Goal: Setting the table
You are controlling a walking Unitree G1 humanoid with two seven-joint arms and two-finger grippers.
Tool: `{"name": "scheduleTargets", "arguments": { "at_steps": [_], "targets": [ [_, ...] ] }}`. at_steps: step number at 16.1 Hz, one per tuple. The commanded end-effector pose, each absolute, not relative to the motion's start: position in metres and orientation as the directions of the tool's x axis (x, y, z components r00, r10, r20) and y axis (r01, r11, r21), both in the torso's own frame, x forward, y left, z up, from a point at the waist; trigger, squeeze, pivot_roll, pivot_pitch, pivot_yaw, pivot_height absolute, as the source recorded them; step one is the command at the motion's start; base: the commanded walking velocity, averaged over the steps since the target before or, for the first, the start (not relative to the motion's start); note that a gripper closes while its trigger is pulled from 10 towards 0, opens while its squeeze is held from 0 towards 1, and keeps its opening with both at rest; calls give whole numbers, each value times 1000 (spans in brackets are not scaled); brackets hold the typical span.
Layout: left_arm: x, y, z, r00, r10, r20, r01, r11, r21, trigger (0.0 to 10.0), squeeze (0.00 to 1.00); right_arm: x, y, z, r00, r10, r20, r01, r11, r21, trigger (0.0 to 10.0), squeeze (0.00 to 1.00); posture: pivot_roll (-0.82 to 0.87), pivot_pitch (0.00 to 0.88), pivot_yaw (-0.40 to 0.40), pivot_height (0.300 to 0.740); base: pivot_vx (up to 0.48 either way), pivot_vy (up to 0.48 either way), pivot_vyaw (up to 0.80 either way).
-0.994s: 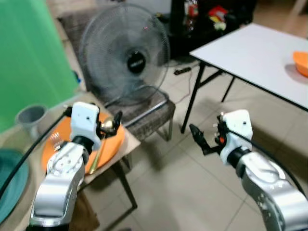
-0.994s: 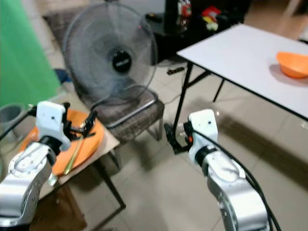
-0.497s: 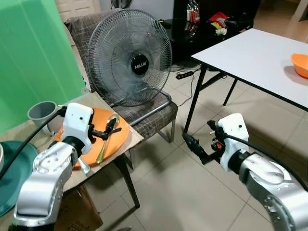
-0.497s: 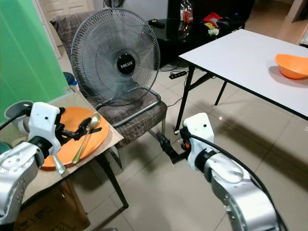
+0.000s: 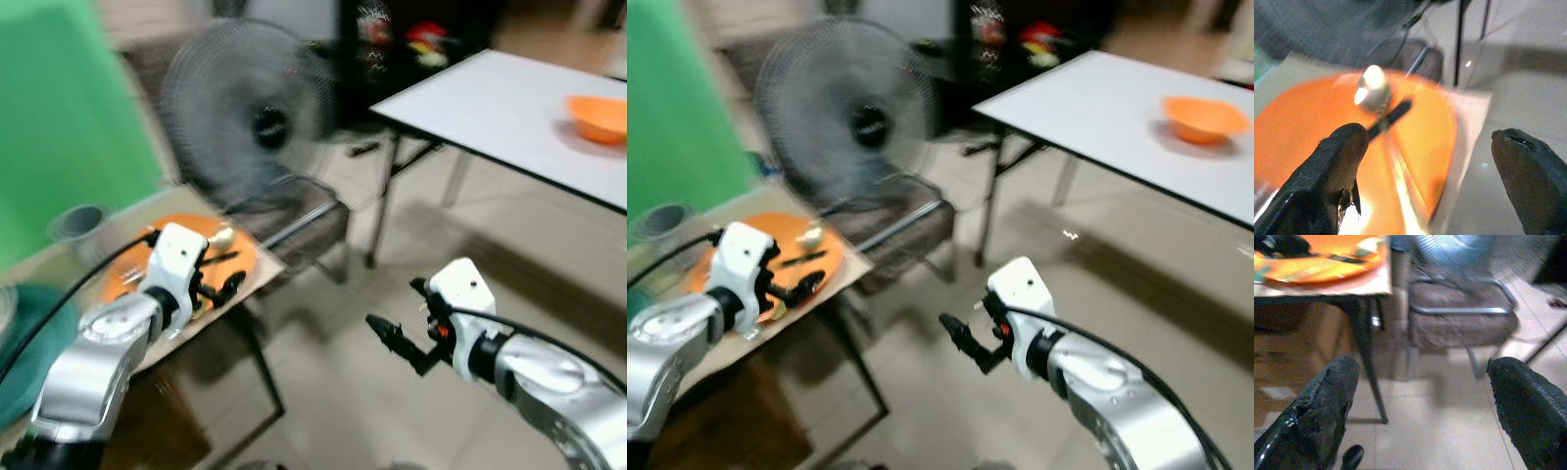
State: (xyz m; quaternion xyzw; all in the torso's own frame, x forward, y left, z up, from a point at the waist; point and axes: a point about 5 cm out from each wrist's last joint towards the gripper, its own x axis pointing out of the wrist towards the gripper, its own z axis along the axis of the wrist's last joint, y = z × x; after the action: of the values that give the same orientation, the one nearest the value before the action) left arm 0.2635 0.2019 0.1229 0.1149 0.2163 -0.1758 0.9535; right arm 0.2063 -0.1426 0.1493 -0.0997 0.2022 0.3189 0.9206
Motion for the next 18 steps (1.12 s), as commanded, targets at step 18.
{"name": "scheduleTargets", "arguments": {
  "at_steps": [18],
  "targets": [
    [330,214,114,860,-244,-448,251,967,-45,10000,0,215,-141,172,673,635,-379,-708,702,-80,10000,0,-92,0,26,740,0,0,0]
  ]
}}
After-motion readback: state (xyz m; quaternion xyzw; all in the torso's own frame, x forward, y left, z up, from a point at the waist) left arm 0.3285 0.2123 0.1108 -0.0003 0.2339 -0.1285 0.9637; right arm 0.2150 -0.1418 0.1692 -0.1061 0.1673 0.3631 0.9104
